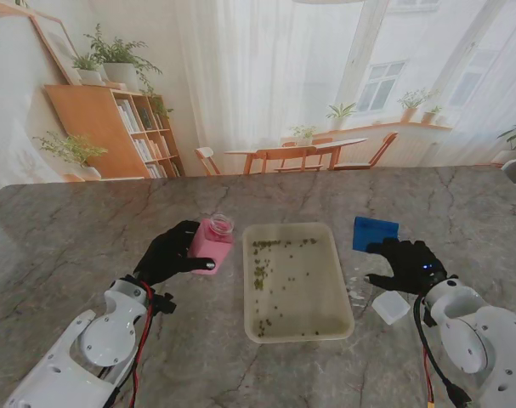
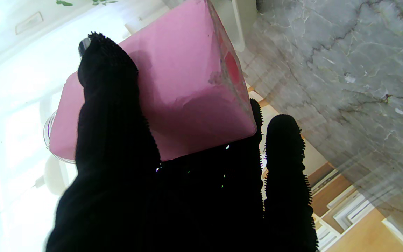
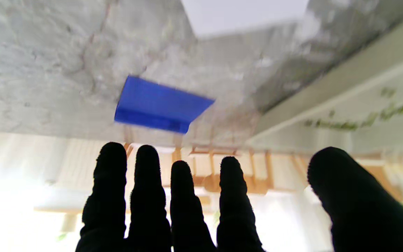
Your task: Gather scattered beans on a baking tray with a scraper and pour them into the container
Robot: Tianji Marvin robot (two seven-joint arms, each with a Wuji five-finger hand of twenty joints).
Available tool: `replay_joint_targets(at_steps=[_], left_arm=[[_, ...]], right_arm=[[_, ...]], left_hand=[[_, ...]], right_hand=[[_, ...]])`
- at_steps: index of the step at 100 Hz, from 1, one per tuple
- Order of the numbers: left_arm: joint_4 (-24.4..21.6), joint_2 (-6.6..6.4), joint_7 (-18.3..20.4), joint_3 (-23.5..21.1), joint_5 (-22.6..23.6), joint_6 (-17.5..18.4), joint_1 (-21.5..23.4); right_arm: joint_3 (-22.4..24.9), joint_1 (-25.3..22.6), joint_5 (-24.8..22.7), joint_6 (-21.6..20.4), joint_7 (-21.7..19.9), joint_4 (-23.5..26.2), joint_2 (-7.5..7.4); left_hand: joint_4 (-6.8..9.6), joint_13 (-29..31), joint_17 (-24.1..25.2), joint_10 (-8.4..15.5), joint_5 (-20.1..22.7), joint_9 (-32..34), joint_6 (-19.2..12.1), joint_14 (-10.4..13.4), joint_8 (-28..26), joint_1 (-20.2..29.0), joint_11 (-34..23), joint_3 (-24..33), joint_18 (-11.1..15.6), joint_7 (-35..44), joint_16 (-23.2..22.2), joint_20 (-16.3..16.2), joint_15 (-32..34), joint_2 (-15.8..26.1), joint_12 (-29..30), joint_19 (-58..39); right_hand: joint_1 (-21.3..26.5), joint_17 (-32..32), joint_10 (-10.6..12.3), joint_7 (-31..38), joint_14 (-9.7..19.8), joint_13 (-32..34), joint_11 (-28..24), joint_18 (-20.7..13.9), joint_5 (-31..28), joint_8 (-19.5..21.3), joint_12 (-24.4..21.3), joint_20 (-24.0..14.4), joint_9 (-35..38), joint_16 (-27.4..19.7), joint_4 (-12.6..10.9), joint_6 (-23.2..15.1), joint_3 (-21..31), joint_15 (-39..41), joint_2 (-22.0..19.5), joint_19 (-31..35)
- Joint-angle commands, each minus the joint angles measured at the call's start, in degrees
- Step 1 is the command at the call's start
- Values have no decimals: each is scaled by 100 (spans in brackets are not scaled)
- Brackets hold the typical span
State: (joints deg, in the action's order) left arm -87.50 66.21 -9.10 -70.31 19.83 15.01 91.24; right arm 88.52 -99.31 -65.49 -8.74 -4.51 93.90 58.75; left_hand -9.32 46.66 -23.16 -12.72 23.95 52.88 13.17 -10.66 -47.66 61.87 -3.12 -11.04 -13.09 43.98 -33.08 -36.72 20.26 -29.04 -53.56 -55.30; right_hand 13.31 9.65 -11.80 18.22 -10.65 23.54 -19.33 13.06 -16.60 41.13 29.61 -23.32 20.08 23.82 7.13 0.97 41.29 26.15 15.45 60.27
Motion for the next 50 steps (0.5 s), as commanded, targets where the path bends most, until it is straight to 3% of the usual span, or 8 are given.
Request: replay_joint_targets(at_steps=[1, 28, 50], left_arm=[[138, 51, 0, 50, -76, -5, -94], [963, 44, 265, 293, -297, 275, -600], [1655, 71, 347, 510, -435, 562, -943]], right_arm=[[34, 94, 43, 146, 23, 239, 77], [-351, 101, 761, 1089, 976, 593, 321], [-797, 91, 1029, 1359, 1692, 487, 447]], left_hand=[[662, 55, 113, 1072, 442, 549, -934, 339, -509, 1035, -709, 1200, 31, 1686, -22, -73, 43, 1154, -223, 71], [641, -11, 170, 1142, 340, 402, -994, 418, -489, 1028, -704, 1118, 56, 1699, 65, 25, -61, 1261, -88, 204], [627, -56, 175, 1179, 231, 281, -1020, 476, -444, 1017, -743, 1055, 94, 1741, 115, 87, -103, 1371, -2, 209]], right_hand=[[44, -140, -110, -106, -156, -156, 179, 162, 169, 129, -43, 70, -82, -71, -170, 96, -162, -83, -186, -90], [165, -189, -91, -131, -143, -139, 238, 172, 47, 164, -34, 42, 102, -66, -200, 94, -331, -126, -239, -137], [223, -160, -42, -86, -132, -33, 237, 187, -141, 191, -4, 19, 362, -50, -216, 13, -387, -127, -224, -155]])
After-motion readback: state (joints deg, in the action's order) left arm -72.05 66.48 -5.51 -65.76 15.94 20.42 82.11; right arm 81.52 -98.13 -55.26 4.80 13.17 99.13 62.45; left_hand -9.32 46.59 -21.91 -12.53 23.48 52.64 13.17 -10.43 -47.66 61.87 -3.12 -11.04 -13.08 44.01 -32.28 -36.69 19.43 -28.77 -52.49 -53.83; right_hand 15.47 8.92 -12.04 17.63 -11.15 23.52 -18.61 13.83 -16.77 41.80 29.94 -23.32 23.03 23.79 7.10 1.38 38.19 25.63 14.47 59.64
